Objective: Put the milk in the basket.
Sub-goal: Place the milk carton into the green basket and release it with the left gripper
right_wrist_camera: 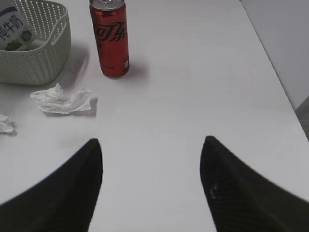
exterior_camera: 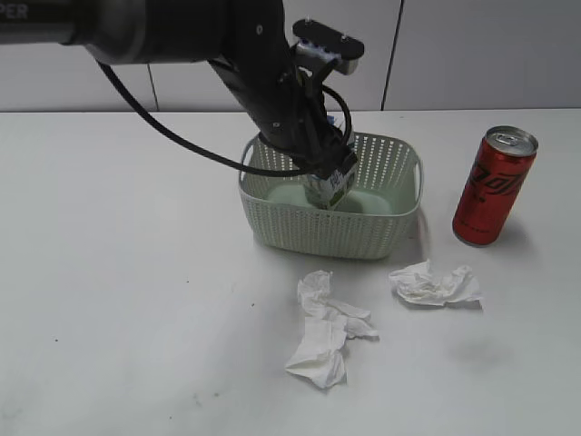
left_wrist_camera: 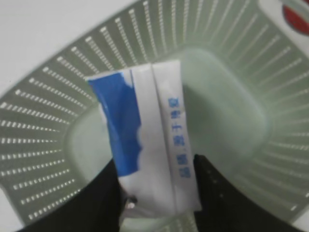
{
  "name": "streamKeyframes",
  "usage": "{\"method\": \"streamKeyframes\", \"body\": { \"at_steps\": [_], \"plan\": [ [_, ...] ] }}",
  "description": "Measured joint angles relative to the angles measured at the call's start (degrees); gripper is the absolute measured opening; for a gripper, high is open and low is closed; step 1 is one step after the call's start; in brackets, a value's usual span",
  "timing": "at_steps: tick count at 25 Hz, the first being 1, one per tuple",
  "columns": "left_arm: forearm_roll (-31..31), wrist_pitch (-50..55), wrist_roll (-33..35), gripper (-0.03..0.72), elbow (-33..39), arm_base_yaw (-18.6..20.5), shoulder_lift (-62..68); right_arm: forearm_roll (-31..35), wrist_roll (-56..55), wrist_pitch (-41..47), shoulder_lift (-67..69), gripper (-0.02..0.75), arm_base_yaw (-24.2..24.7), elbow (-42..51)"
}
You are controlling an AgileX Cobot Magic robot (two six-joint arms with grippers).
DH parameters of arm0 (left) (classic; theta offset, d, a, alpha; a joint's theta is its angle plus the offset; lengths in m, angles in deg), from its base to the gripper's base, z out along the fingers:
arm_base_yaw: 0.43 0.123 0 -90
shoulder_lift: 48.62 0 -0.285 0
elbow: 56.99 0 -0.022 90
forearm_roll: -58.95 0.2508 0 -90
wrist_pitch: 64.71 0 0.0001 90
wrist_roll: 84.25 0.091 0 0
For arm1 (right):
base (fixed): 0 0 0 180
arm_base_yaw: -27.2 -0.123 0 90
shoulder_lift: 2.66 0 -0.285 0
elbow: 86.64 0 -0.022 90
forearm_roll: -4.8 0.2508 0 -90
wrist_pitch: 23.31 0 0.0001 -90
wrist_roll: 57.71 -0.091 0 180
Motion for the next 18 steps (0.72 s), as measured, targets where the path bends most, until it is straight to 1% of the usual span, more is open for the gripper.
{"method": "streamKeyframes", "body": {
  "at_steps": [3,4,6,7,8,9,11,14,17,18],
  "plan": [
    [0.6,1.7,0.0,0.308,0.0,0.0,1.1,0.0,0.0,0.0,0.0,0.497,0.0,0.0],
    [0.6,2.0,0.0,0.336,0.0,0.0,1.1,0.0,0.0,0.0,0.0,0.497,0.0,0.0],
    [0.7,1.7,0.0,0.468,-0.1,0.0,0.8,0.0,0.0,0.0,0.0,0.497,0.0,0.0],
    [0.7,1.7,0.0,0.554,-0.1,0.0,0.4,0.0,0.0,0.0,0.0,0.497,0.0,0.0],
    [0.7,1.9,0.0,0.61,-0.1,0.0,-0.2,0.0,0.0,0.0,0.0,0.496,0.0,0.0],
    [0.7,2.1,0.0,0.639,-0.1,0.0,-1.0,0.0,0.0,0.0,0.0,0.496,0.0,0.0],
    [1.0,2.3,0.0,0.659,-0.1,0.1,-3.9,0.0,0.0,0.0,0.0,0.496,0.0,0.0],
    [2.8,2.4,0.0,0.652,-0.2,1.3,-9.6,0.0,0.0,0.0,0.0,0.496,0.0,0.0],
    [4.6,4.5,0.0,0.635,-0.6,5.2,-14.9,0.0,0.0,0.0,0.0,0.496,0.0,0.0],
    [5.0,6.3,0.0,0.628,-0.6,7.2,-16.2,0.0,0.0,0.0,0.0,0.496,0.0,0.0]
  ]
}}
